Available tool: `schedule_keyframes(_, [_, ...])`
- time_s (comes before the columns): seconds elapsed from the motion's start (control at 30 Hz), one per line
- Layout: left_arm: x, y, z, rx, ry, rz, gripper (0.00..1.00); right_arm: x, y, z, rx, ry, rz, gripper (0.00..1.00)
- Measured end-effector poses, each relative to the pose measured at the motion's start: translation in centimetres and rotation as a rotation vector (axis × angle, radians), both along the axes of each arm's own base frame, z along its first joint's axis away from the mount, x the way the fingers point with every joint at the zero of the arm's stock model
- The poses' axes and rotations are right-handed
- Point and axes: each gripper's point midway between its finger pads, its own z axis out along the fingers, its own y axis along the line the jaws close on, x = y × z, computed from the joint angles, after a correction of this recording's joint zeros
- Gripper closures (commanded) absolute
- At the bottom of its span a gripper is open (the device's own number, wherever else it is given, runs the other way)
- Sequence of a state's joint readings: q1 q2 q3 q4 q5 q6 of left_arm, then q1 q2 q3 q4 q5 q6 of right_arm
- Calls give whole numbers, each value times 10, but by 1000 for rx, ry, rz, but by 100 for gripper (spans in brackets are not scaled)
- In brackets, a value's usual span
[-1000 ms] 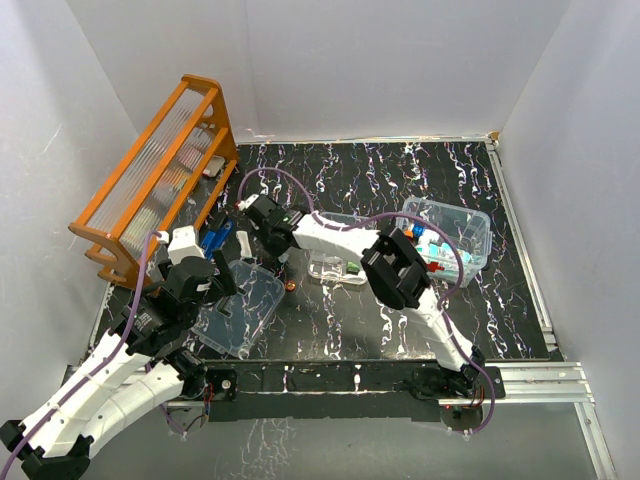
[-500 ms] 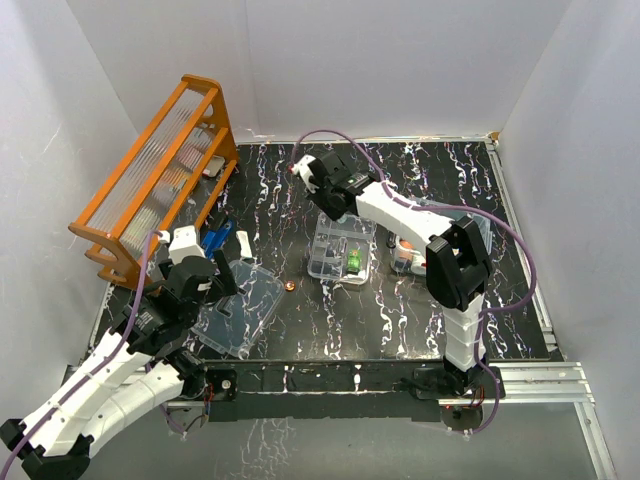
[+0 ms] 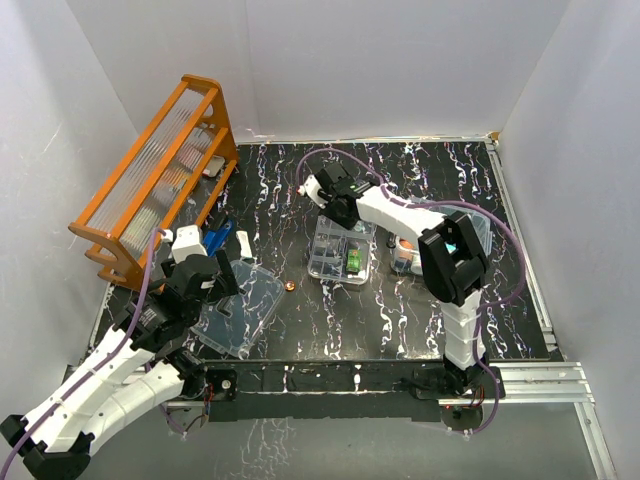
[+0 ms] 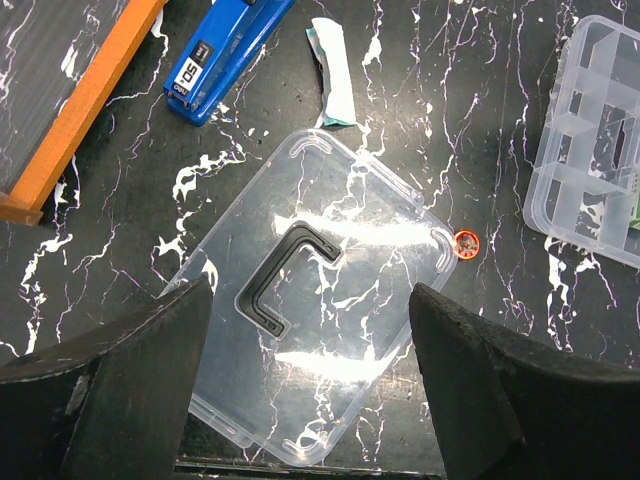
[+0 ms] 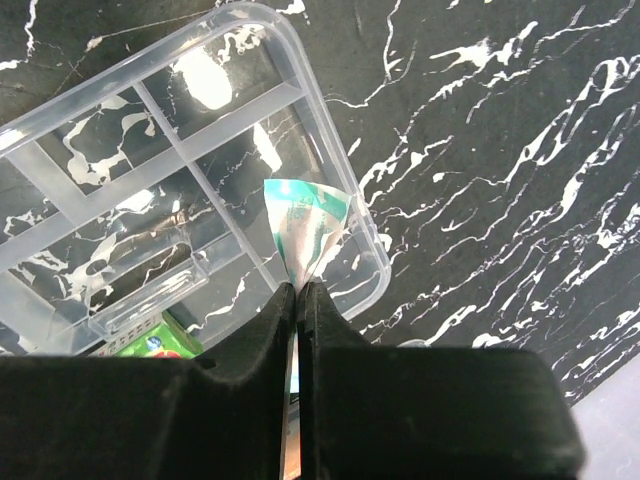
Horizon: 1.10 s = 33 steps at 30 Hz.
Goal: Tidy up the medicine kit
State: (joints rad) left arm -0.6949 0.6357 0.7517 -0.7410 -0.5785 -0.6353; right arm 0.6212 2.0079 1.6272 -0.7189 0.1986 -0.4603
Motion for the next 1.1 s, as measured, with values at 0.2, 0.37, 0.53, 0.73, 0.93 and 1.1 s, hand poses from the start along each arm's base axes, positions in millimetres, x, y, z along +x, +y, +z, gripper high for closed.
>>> schedule_keyframes(0.2, [0,0,0,1,1,1,22,2,-1,-25,-44,30,11,93])
schedule_keyframes(0.37, [0,0,0,1,1,1,22,4,-5,-31,-64,30,-10,68])
schedule_keyframes(0.53, [0,0,0,1,2,0,22,14,-5,-24,-63,-18,-38,65])
schedule_keyframes(0.73, [0,-1,-1,3,5,-10,22,21,-10,-20,-74,-63,-95,62])
schedule_keyframes(0.93, [5,-18,-5,21,46,-89,25,22,-8,-2,4,-94,-207,56])
schedule_keyframes(1.1, [24,-44,-11,24,102,-129,26,15,-2,46,183,-146,-349,55])
